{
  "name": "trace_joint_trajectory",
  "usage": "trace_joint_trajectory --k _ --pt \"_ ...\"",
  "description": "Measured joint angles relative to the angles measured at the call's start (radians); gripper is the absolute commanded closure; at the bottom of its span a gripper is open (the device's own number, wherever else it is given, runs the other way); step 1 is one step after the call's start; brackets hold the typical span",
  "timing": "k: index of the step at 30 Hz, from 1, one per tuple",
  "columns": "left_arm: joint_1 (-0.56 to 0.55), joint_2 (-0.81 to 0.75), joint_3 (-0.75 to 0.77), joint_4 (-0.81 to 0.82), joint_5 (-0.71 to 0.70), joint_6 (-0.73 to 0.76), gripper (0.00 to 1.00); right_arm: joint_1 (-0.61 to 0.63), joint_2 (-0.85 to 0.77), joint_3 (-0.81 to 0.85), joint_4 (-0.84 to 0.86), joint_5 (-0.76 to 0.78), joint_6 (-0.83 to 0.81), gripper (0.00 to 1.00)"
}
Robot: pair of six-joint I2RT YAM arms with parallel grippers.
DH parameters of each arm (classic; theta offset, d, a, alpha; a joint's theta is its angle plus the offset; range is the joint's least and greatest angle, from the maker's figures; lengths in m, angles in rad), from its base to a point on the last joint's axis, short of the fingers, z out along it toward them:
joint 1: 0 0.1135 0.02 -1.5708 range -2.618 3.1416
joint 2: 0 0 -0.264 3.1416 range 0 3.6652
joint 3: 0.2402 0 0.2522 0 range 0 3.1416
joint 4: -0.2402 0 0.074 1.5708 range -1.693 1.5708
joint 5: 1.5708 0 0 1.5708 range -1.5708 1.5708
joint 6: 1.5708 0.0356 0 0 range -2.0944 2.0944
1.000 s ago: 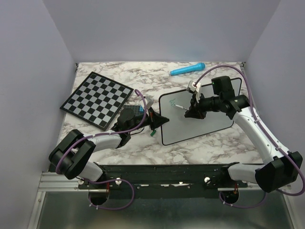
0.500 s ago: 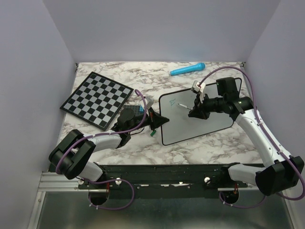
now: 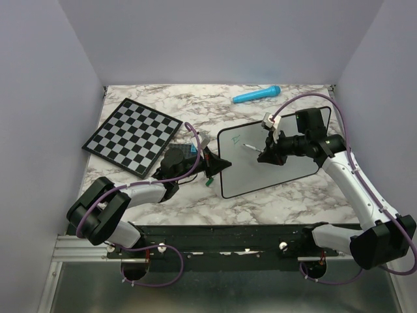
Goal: Write a sentence on the whiteboard
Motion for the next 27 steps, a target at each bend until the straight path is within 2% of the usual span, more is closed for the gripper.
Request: trace_joint_trajectory --k 27 --pt "-0.002 0.0 0.0 0.0 0.0 0.006 1.0 -0.013 -0.008 -0.025 0.048 0.002 0.023 0.99"
